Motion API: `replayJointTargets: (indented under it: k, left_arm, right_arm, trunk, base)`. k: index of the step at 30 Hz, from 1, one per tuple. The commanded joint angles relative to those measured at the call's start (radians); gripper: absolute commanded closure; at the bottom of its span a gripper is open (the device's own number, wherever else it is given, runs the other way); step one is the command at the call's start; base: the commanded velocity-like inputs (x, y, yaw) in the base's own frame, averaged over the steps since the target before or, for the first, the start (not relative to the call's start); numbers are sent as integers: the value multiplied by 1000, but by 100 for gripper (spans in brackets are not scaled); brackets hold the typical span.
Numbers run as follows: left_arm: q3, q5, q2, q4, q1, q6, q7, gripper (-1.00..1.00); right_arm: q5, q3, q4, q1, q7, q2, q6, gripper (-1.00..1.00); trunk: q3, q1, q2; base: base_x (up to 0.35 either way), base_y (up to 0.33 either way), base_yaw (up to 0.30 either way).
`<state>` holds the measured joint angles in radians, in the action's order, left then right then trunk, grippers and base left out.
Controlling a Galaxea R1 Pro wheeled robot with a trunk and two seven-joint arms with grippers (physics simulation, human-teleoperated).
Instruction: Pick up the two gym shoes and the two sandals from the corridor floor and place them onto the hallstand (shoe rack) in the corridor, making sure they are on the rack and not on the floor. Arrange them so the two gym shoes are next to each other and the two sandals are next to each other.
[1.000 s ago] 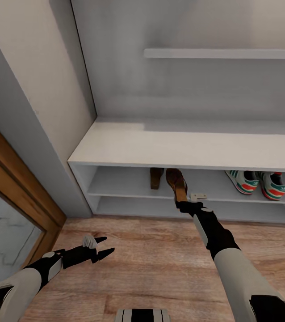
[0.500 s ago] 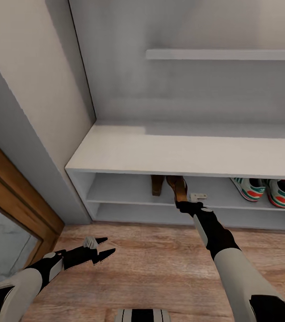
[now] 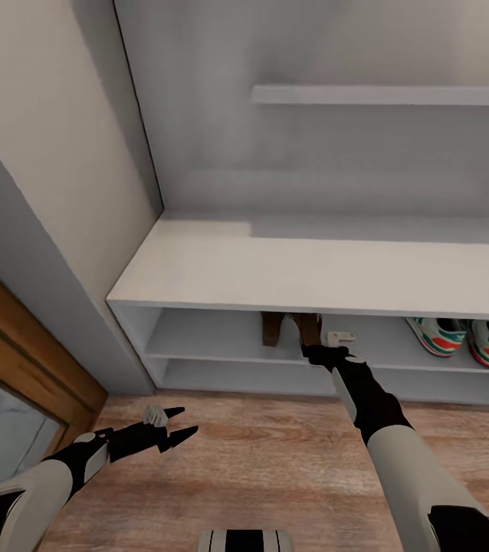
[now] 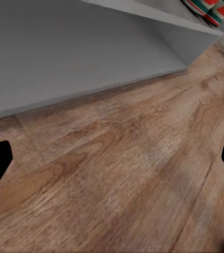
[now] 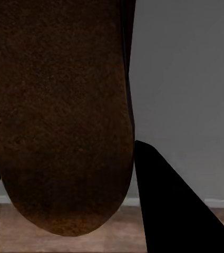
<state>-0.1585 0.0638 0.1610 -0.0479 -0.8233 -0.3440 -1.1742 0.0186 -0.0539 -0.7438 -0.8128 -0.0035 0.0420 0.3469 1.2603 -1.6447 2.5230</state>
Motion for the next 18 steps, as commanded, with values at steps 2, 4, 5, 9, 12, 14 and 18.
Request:
replayJointTargets:
  k: [2,4,5,9,12,14,18]
  left_arm:
    - [-6,7,0,1,0,-4,-2,-100]
    - [-7,7,0,1,0,-4,-2,-100]
    - [-7,7,0,1,0,-4,-2,-100]
    - [-7,7,0,1,0,-4,-2,-100]
    - [-7,7,0,1,0,-4,-2,-100]
    - [-7,7,0,1,0,-4,-2,-100]
    - [-7,7,0,1,0,-4,-2,-100]
  right_arm:
    - [-2,-3,-2,0,-1,1,6,100]
    - [-2,-3,-2,0,-1,1,6,100]
    - [-2,-3,-2,0,-1,1,6,100]
    - [-2,-3,-1,0,-1,1,6,100]
    - [-2,-3,0,0,-1,1,6,100]
    - [-2,-3,0,0,-1,1,6,100]
    - [-2,-3,0,0,-1,1,6,100]
  trunk:
    - [1,0,0]
    - [1,0,0]
    - [1,0,0]
    - [1,0,0]
    - [1,0,0]
    - [1,0,0]
    - [1,0,0]
  base:
    - [162,-24,0]
    - [34,-5,0]
    - [74,-58,0]
    - [81,-67,0]
    - [17,-14,0]
    - [4,-3,0]
    - [12,-1,0]
